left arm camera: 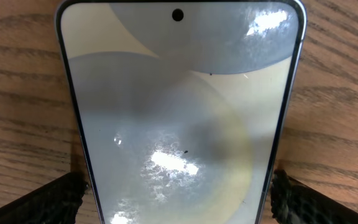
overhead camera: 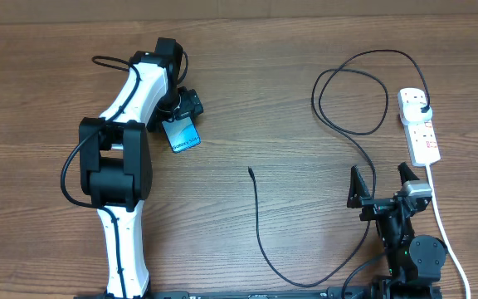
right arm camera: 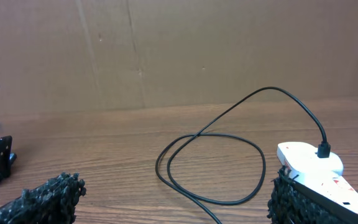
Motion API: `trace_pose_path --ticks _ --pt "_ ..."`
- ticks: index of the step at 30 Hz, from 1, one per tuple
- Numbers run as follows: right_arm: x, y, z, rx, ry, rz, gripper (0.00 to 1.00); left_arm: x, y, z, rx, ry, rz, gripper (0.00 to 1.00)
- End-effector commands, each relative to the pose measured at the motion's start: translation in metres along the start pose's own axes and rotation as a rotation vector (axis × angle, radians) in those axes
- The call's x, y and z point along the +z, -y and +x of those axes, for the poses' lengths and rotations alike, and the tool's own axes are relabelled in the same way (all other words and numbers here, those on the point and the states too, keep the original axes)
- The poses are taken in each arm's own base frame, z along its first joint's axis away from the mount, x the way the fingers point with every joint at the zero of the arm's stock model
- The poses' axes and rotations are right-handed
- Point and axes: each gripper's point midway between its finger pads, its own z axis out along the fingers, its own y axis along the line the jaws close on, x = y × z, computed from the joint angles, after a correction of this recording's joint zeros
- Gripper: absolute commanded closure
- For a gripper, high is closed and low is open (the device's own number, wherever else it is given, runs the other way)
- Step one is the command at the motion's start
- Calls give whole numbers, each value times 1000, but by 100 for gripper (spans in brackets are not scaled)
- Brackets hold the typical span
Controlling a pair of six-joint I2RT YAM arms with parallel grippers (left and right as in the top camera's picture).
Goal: Plug charger to phone and switch on socket
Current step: 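Lower the left gripper and close it on the phone's sides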
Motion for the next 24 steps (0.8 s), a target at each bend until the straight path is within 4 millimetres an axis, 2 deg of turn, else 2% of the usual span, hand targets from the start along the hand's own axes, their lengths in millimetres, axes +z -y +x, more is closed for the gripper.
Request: trace_pose_path --ticks 1,12,20,24 --pt "0 1 2 3 3 5 0 12 -4 8 -13 -30 -13 0" --pt "0 1 2 3 3 5 0 12 -4 8 -13 -30 -13 1" --pt "0 1 2 3 3 5 0 12 -4 8 -13 -30 -13 12" --pt "0 1 2 3 3 5 0 12 -4 8 -13 -30 -13 14"
